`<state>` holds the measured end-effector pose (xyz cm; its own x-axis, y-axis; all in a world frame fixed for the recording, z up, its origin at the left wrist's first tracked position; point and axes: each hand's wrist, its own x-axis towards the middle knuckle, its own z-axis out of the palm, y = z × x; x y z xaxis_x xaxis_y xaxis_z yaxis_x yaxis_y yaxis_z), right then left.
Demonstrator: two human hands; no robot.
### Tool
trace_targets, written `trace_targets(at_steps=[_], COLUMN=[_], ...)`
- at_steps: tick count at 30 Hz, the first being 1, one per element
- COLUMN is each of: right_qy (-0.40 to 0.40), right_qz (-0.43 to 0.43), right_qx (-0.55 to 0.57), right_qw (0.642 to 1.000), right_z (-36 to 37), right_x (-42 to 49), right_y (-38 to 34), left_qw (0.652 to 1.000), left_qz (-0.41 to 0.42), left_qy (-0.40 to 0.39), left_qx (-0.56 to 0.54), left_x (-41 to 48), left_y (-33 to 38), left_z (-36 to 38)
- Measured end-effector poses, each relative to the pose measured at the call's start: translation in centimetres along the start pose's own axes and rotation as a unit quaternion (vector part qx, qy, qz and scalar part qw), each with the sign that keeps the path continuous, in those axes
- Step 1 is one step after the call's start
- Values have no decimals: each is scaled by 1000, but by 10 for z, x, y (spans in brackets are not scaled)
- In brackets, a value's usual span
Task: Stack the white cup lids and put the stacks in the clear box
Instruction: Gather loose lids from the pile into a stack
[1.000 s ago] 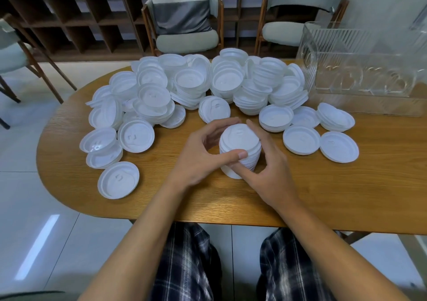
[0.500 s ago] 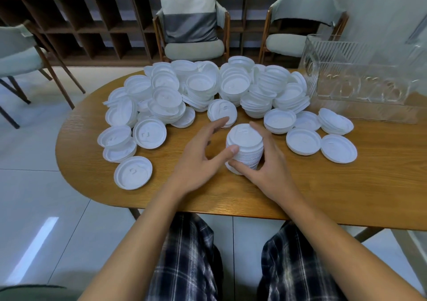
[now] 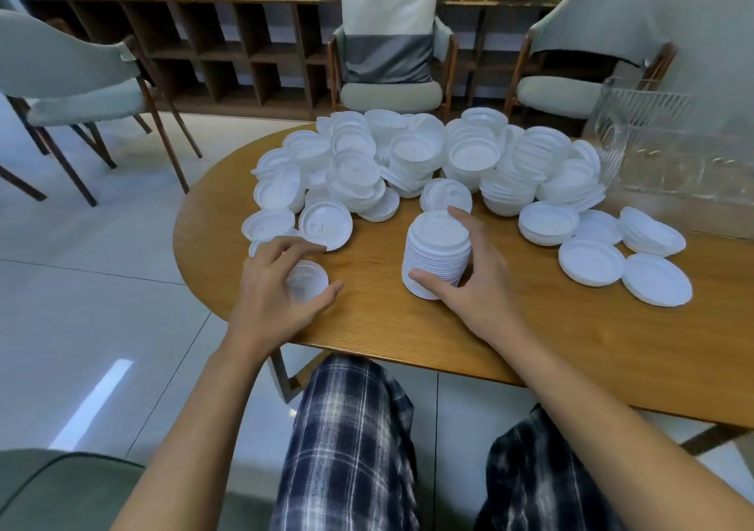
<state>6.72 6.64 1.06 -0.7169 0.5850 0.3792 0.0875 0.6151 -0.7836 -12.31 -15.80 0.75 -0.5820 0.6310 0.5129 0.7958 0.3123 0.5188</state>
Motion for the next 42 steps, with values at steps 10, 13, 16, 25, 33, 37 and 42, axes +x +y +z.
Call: trace_targets(at_steps=[10, 13, 16, 25, 33, 37, 42], right_qy=[-26, -29, -34, -47, 2, 9, 5], right_qz=[-1, -1, -3, -16, -51, -57, -75], right_qx=[-7, -10, -5, 19, 31, 65, 52], right_qw=[1000, 1000, 999, 999, 998, 996, 996], right_z=[27, 33, 39, 51, 53, 56, 57], right_x=[5, 10, 14, 22, 29, 31, 29], right_y=[-13, -14, -16, -20, -20, -20, -18], left_qw=[998, 996, 972, 804, 881, 918, 932], left_qz=[18, -27, -115, -274, -230, -197, -118], left_qy=[-48, -16, 35, 31, 31, -5, -49], left_qx=[-30, -87, -204, -527, -411, -343, -340], left_x=[-6, 2, 17, 78, 86, 81, 78], left_y=[-5, 4, 17, 42, 44, 46, 52], left_z=[4, 3, -1, 5, 36, 43, 39])
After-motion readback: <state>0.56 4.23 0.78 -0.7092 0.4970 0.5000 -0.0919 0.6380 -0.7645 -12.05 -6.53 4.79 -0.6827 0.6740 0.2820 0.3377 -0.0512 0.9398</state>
